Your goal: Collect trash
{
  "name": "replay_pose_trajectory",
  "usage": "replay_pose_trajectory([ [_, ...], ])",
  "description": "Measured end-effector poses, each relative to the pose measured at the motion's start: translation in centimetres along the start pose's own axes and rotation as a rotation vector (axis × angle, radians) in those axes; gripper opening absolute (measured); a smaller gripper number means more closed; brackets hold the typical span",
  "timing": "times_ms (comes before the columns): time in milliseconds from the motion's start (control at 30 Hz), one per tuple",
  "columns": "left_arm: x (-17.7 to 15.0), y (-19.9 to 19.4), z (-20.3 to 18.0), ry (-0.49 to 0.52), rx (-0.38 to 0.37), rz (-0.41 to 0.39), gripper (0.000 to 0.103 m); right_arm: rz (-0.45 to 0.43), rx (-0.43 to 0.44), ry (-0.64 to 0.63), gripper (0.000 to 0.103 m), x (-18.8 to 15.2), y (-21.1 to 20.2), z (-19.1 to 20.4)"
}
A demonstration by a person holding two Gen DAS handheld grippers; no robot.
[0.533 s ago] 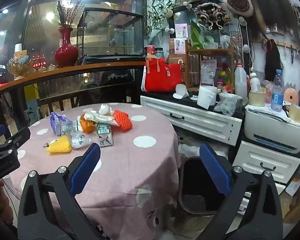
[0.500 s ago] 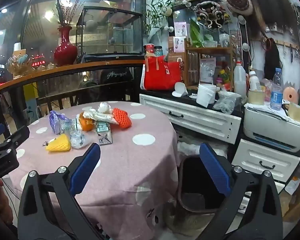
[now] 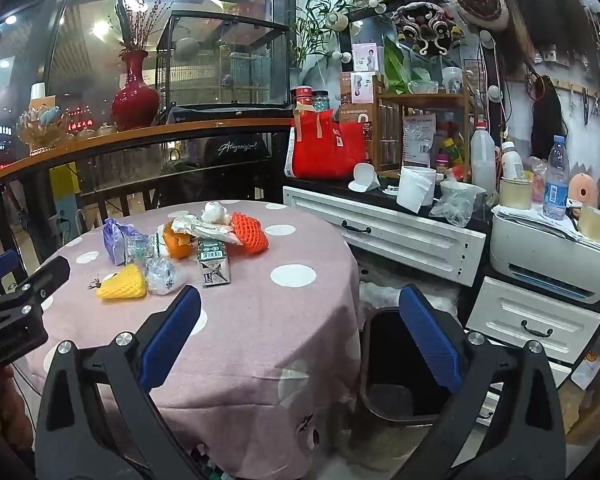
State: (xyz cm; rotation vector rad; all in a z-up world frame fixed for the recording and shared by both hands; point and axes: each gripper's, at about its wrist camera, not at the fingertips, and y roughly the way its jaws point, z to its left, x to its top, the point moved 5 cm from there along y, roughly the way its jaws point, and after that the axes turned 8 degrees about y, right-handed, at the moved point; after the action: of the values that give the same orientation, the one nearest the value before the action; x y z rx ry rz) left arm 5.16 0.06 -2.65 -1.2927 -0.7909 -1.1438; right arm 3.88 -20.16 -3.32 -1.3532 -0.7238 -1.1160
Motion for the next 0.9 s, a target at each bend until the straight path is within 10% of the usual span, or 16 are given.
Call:
replay_pose_trajectory([
  [900,-0.5,0.6,0.0,-0.014,0.025,0.0,0.098,-0.013,0.002,-0.006,0.098,-0.1,-0.2,-0.3],
])
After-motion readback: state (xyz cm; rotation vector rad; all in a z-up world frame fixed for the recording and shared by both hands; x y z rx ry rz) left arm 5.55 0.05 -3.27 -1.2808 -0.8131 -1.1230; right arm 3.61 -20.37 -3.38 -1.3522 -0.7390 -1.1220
